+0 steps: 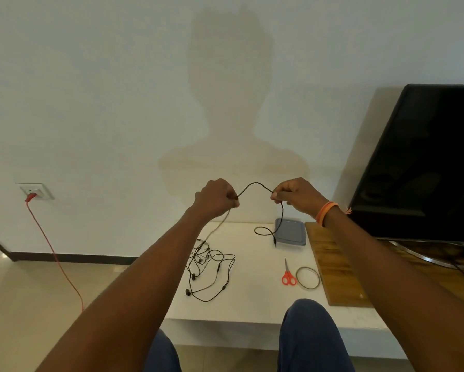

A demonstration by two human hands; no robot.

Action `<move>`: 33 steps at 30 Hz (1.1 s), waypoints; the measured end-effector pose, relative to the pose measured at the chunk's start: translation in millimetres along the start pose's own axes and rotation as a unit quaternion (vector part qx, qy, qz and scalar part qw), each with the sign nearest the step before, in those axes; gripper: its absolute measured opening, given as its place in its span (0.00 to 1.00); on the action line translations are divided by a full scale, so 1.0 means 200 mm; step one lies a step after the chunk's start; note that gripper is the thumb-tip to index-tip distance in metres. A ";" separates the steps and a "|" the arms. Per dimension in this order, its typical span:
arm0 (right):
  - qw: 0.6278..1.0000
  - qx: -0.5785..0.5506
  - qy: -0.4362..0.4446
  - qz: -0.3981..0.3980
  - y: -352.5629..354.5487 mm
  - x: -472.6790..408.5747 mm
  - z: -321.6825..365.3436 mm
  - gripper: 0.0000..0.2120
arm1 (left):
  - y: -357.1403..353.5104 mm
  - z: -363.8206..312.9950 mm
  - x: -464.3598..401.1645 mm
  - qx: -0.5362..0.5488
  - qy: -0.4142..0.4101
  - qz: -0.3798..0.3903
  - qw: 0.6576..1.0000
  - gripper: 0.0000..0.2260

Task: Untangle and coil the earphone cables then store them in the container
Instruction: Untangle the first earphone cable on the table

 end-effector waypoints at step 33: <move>0.971 0.204 0.113 0.046 -0.07 0.02 0.23 0.08 | -0.01 -0.33 -0.02 -0.207 -0.158 -0.098 0.961 0.20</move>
Point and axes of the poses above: each hand's wrist, its own x-axis away from the middle knuckle, its own y-axis out of the back of the hand, z = x × y, the point moved 7 cm from there along -x, towards the middle knuckle, and after that the axes turned 6 degrees about -x, right-handed, at the moved point
